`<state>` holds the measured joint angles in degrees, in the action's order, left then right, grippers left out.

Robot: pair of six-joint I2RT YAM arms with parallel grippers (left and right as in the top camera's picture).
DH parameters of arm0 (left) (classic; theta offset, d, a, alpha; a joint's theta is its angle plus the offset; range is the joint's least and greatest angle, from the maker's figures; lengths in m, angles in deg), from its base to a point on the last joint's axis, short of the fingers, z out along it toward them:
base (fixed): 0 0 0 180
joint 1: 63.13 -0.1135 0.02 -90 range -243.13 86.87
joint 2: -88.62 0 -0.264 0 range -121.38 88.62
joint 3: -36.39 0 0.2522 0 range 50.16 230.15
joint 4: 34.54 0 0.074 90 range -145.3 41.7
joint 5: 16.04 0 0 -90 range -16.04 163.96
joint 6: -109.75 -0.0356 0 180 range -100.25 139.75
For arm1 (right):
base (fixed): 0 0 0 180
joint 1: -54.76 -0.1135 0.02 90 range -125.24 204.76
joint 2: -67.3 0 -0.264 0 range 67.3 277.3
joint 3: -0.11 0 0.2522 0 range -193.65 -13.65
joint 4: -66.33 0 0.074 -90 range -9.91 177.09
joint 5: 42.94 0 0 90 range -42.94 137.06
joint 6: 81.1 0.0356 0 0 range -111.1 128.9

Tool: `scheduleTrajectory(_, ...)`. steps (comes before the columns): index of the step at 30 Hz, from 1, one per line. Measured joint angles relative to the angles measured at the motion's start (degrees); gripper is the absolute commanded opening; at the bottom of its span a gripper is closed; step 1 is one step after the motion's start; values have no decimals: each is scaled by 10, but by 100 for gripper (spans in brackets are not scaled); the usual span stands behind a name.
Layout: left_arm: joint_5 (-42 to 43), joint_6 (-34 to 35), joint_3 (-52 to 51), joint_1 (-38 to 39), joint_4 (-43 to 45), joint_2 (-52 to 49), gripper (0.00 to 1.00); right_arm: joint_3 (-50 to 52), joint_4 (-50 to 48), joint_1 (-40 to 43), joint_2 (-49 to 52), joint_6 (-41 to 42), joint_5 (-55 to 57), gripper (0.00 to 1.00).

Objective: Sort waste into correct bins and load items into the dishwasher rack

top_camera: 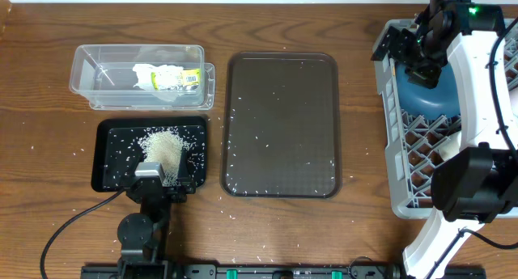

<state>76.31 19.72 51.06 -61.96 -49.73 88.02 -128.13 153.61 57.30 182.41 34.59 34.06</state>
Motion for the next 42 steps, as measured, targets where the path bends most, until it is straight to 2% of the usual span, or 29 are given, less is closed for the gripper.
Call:
scheduleTrajectory(29,0,0,1,0,-1,0,92,0,0,-14,-5,0,2,99)
scheduleTrajectory(36,0,0,1,0,-1,0,92,0,-4,-64,-66,0,9,99)
scheduleTrajectory(42,0,0,1,0,-1,0,92,0,-11,-102,-147,0,83,99)
